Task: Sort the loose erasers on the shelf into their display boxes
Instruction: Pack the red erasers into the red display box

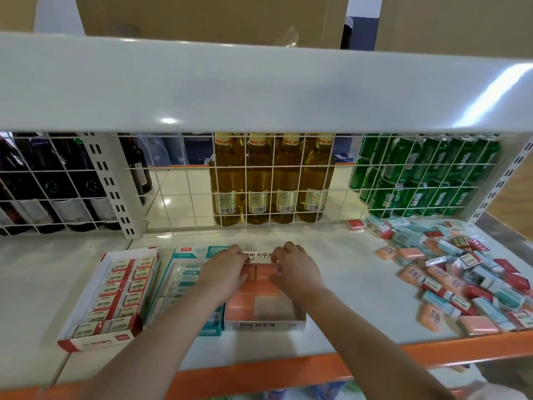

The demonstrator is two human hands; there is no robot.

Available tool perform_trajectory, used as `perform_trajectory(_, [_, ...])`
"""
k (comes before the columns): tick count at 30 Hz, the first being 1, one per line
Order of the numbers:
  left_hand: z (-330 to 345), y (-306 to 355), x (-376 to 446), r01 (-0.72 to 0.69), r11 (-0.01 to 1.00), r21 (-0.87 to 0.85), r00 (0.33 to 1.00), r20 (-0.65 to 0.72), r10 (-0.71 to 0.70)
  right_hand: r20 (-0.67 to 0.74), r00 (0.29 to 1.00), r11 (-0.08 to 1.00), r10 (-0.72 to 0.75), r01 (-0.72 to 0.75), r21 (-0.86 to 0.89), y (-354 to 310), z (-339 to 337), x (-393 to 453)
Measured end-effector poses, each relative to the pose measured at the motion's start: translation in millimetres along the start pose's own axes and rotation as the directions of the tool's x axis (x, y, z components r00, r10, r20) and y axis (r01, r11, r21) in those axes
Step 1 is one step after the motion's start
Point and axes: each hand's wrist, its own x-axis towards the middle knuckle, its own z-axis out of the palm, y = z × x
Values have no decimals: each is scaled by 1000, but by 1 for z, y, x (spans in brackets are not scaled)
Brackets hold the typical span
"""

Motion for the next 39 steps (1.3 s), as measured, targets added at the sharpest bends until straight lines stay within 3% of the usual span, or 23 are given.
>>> perform_trajectory(11, [-6,22,6,8,995,-103,1000,-17,-9,-71,995,991,76,-67,115,40,-19,-11])
perform_trajectory(30, [30,155,80,-210,962,-176,971,79,227,-60,864,864,500,-493,102,214,-77,-57])
perform_trajectory(39, [56,205,100,-210,959,-193,962,136,238,32,910,911,413,-412,-24,259,-76,-55])
